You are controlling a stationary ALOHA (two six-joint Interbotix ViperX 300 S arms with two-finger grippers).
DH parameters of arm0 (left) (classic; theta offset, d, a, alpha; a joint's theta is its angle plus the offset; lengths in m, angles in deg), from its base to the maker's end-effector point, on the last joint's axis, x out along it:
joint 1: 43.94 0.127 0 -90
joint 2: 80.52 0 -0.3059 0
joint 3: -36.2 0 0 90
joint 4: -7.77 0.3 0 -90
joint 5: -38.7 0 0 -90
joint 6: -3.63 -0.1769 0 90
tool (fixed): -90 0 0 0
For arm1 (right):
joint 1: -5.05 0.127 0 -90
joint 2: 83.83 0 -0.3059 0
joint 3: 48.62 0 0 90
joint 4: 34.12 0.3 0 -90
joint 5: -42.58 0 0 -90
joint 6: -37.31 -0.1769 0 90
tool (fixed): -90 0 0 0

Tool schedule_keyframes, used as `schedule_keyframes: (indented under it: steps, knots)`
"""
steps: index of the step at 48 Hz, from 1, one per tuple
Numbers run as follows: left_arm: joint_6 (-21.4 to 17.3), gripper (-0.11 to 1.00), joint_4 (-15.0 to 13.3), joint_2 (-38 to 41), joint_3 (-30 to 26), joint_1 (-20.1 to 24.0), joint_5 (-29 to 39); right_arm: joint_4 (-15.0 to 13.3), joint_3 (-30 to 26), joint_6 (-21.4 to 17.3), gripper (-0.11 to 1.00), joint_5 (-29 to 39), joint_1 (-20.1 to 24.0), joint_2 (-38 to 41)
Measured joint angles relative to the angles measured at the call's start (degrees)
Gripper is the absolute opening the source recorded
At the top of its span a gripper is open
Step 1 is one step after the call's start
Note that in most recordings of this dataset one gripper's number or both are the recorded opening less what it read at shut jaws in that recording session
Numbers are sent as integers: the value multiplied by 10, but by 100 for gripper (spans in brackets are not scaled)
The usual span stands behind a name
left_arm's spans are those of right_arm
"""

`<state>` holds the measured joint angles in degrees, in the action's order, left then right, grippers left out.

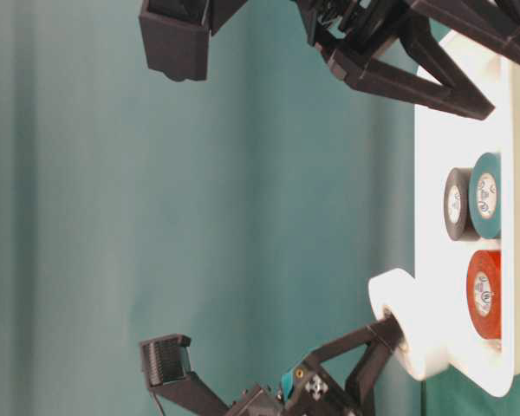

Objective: Put the tape alternately from left to right into the white case.
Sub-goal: 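Lower the white roll into the tray's top-left corner and release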

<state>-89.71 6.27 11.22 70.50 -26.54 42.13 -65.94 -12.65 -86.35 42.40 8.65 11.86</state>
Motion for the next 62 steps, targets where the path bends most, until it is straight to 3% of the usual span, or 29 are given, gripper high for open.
schedule_keyframes:
  steps: [26, 42, 62]
  knots:
    - [-40, 26, 1, 91, -65, 104, -19, 0, 0, 0, 86, -1, 0, 0]
    - [-42, 26, 1, 134, -90, 151, -20, 0, 1, 0, 86, -1, 0, 0]
    - [-42, 27, 1, 142, -92, 156, -19, 0, 2, 0, 86, -1, 0, 0]
